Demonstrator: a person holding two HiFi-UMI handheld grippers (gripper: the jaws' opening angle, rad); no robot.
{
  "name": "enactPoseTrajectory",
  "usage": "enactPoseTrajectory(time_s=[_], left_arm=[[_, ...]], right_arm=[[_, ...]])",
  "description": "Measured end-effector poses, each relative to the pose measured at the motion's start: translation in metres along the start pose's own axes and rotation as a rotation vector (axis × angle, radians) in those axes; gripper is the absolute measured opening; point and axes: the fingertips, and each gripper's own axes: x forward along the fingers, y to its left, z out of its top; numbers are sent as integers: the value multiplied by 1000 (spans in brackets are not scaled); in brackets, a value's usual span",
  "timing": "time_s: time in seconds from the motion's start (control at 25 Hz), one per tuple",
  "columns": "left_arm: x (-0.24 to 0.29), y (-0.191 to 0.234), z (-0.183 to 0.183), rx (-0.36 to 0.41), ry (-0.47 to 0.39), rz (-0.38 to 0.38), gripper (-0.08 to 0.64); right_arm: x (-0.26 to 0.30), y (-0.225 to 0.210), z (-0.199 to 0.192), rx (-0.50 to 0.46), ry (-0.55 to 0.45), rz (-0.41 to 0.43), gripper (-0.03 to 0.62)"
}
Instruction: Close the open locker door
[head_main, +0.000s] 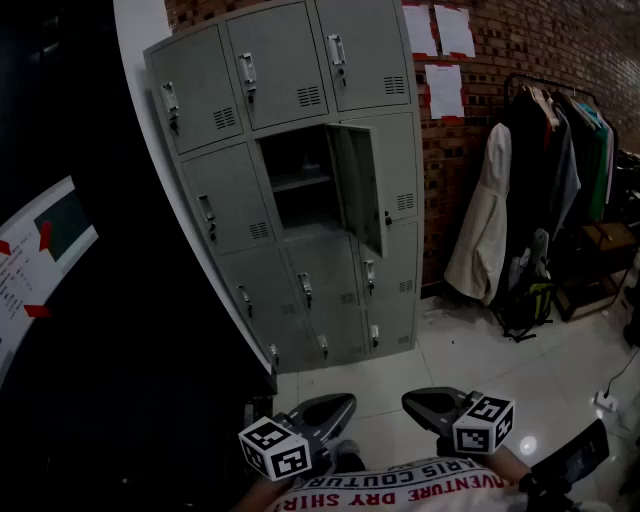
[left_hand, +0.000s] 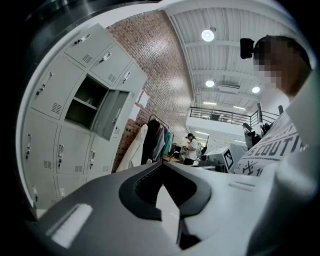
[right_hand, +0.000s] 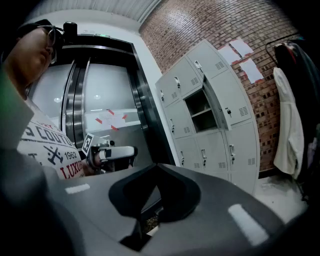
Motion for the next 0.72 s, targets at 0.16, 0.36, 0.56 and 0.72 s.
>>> enactPoseTrajectory(time_s=[0.16, 0.36, 0.56, 0.72], left_arm=[[4, 23, 7, -2, -5, -6, 5], [21, 82, 14, -35, 3, -2, 5], [58, 149, 35, -52, 35, -48, 5], [88, 205, 71, -45, 52, -81, 5]], right_arm=[[22, -13, 6, -1, -6, 4, -3], [65, -48, 11, 12, 23, -1, -3], [112, -103, 27, 51, 24, -49, -3], [150, -147, 58, 66, 12, -98, -3]])
